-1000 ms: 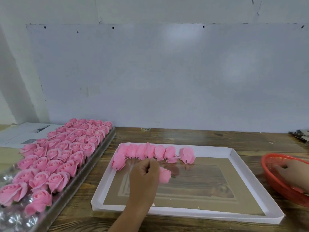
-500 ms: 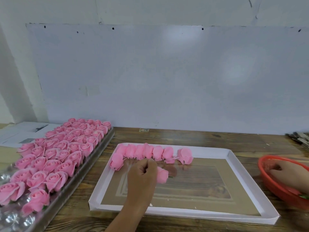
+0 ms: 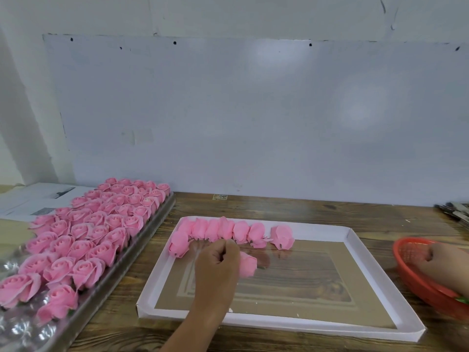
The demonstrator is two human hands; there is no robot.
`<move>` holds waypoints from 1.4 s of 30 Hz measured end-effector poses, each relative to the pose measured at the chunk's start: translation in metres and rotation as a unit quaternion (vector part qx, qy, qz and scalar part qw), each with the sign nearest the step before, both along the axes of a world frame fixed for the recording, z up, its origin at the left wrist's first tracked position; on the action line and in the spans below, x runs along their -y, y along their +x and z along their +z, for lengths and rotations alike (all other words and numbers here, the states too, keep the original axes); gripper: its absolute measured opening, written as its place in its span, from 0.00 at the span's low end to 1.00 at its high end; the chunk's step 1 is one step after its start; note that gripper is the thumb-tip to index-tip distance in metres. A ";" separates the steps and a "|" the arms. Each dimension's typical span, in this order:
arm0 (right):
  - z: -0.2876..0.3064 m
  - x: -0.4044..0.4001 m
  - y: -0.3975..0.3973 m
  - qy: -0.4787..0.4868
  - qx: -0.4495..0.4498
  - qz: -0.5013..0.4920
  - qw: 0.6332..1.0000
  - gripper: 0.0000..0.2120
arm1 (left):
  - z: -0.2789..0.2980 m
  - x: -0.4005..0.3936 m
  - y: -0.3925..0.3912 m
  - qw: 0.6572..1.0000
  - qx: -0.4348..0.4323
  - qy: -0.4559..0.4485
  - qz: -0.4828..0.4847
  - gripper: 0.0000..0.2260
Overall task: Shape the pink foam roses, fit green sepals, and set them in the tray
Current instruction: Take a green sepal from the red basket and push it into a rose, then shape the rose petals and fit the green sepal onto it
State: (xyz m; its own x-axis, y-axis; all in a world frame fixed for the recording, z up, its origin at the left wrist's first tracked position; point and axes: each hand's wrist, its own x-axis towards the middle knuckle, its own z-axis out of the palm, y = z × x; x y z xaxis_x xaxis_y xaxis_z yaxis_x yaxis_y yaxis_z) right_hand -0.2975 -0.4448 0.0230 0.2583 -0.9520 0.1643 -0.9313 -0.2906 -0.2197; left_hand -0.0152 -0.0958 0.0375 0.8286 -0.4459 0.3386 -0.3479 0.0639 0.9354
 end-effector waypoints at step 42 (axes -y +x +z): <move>-0.001 -0.010 -0.004 -0.009 -0.033 0.043 0.998 0.04 | 0.000 -0.001 0.000 1.000 -0.005 -0.003 0.001 0.24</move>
